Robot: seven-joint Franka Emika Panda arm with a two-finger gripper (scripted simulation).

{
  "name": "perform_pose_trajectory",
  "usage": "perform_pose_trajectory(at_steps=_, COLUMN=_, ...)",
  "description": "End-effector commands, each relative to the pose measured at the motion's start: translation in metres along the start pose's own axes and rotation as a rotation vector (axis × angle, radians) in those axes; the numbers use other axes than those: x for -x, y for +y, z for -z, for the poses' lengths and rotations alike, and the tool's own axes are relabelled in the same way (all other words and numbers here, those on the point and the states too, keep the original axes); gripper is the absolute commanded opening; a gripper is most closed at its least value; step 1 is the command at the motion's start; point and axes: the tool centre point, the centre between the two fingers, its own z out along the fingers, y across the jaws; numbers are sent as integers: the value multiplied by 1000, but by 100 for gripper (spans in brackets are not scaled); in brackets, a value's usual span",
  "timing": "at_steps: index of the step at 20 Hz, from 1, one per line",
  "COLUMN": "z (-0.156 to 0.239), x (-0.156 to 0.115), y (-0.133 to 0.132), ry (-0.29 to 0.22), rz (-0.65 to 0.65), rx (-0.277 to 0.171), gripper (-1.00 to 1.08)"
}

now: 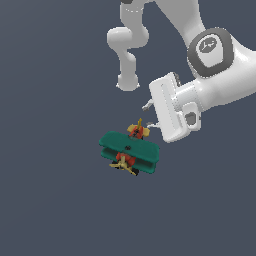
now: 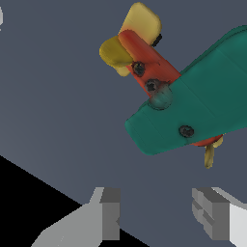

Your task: Pick up the object and move it to a goal position.

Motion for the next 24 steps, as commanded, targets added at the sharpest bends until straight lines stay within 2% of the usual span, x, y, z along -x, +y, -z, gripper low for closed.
perform_pose_trajectory(at_steps=1, z=12, x=21, y=-9, ry=21, rz=-16, rx=26, gripper=28)
perform_pose_trajectory(at_steps=12, z=68, x=107, y=-61, ry=73, rz=-87, rx=142, gripper=28)
perform_pose_trajectory(at_steps=24, z=130, x=179, y=-133, ry=60, rz=-152, rx=261, gripper=28)
